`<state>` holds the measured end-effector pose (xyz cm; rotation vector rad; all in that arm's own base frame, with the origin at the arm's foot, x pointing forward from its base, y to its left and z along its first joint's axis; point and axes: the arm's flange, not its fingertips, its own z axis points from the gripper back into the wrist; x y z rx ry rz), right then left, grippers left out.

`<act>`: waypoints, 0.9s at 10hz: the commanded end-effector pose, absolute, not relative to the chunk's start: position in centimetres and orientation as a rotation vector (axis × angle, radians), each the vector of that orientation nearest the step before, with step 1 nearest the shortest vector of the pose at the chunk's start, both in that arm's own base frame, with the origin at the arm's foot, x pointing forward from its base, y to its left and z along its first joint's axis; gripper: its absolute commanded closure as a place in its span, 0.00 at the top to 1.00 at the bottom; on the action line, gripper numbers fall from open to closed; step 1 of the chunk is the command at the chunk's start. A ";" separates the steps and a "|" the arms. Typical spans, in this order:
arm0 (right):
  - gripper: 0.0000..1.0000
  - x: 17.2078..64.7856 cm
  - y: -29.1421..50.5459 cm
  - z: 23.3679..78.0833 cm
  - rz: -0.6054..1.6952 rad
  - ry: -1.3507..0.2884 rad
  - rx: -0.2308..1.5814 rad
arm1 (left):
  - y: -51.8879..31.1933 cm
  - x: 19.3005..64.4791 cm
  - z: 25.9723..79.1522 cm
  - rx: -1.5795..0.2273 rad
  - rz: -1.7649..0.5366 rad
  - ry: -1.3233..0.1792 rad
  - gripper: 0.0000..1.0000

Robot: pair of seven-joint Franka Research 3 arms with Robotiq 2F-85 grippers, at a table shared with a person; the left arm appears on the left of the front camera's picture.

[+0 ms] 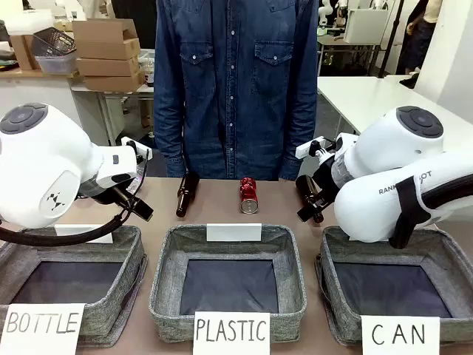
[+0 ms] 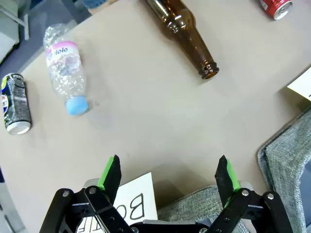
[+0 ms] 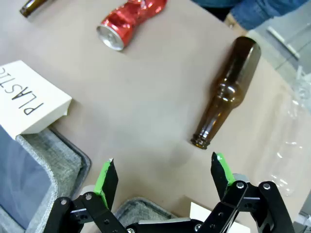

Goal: Sort the can waste into the basket.
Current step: Pick up the can waste from the table and place it in the right Fabric basket.

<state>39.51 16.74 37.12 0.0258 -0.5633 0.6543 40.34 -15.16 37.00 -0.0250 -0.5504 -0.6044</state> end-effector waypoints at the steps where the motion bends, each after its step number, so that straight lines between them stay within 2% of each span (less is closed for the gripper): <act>1: 1.00 39.5 16.7 37.1 0.654 -0.563 0.026 | -15.2 40.3 37.0 -0.025 -0.604 -0.551 1.00; 9: 1.00 39.5 16.7 37.1 0.655 -0.563 0.025 | -15.2 40.3 37.0 -0.025 -0.604 -0.550 1.00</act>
